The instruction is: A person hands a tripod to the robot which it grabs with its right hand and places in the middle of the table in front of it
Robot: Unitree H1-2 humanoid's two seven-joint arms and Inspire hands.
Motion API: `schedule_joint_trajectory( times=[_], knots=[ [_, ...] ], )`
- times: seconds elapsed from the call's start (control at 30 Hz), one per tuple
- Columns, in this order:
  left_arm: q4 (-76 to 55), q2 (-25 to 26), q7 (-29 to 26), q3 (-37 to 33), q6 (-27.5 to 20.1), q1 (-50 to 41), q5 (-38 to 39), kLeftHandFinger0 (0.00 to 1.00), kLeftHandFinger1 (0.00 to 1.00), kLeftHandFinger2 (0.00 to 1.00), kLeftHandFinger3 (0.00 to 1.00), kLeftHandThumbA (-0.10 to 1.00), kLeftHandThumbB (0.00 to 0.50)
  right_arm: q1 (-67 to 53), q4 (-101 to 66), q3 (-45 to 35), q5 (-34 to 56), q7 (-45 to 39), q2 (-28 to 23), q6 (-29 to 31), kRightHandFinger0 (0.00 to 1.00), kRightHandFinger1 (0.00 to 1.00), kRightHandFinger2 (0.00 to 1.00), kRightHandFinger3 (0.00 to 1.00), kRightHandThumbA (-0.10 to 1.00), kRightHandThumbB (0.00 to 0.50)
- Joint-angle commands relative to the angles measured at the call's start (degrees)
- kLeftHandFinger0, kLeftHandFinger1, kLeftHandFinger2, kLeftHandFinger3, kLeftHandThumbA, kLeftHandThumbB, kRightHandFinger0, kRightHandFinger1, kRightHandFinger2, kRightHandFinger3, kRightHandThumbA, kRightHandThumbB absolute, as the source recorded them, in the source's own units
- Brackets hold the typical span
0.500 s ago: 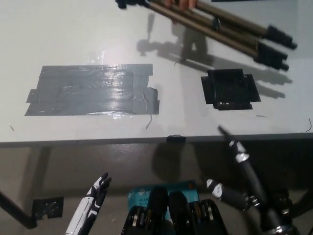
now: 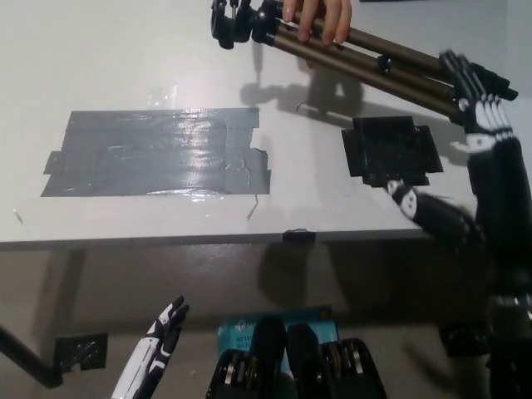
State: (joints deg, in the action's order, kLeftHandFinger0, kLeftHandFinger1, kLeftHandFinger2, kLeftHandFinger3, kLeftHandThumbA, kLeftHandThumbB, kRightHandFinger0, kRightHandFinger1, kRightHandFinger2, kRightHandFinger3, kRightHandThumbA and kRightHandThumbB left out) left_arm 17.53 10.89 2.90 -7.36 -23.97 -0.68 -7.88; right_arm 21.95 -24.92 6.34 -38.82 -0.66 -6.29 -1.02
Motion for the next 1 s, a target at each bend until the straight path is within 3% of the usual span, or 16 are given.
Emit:
schedule_joint_trajectory(
  times=[0.0,0.1,0.13,0.17,0.97],
  knots=[
    [-1.4,1.0,0.5,-0.3,-3.0,0.1,-0.6,1.00,1.00,1.00,1.00,1.00,0.351,7.1,4.0,-0.4,-6.7,-2.5,-0.9,-5.9,1.00,1.00,1.00,1.00,0.92,0.343],
    [-1.3,0.8,0.3,-0.3,-3.0,-0.1,-0.5,1.00,1.00,1.00,1.00,1.00,0.351,11.2,10.5,0.3,-7.1,-3.5,-2.3,-7.4,1.00,1.00,1.00,1.00,0.98,0.345],
    [-1.2,0.8,0.3,-0.3,-3.0,-0.1,-0.3,1.00,1.00,1.00,1.00,1.00,0.350,11.7,11.3,0.4,-7.2,-3.6,-2.4,-7.6,1.00,1.00,1.00,1.00,0.94,0.325],
    [-1.3,0.8,0.5,-0.3,-3.0,0.0,-0.4,1.00,1.00,1.00,1.00,1.00,0.351,13.4,14.2,0.4,-6.8,-3.7,-2.8,-7.9,1.00,1.00,1.00,1.00,0.97,0.359],
    [-1.9,0.6,2.0,-0.2,-1.9,0.8,-0.4,1.00,1.00,1.00,1.00,1.00,0.353,40.5,59.0,8.6,-8.1,1.3,-8.9,-7.6,1.00,1.00,1.00,1.00,1.00,0.451]
  ],
)
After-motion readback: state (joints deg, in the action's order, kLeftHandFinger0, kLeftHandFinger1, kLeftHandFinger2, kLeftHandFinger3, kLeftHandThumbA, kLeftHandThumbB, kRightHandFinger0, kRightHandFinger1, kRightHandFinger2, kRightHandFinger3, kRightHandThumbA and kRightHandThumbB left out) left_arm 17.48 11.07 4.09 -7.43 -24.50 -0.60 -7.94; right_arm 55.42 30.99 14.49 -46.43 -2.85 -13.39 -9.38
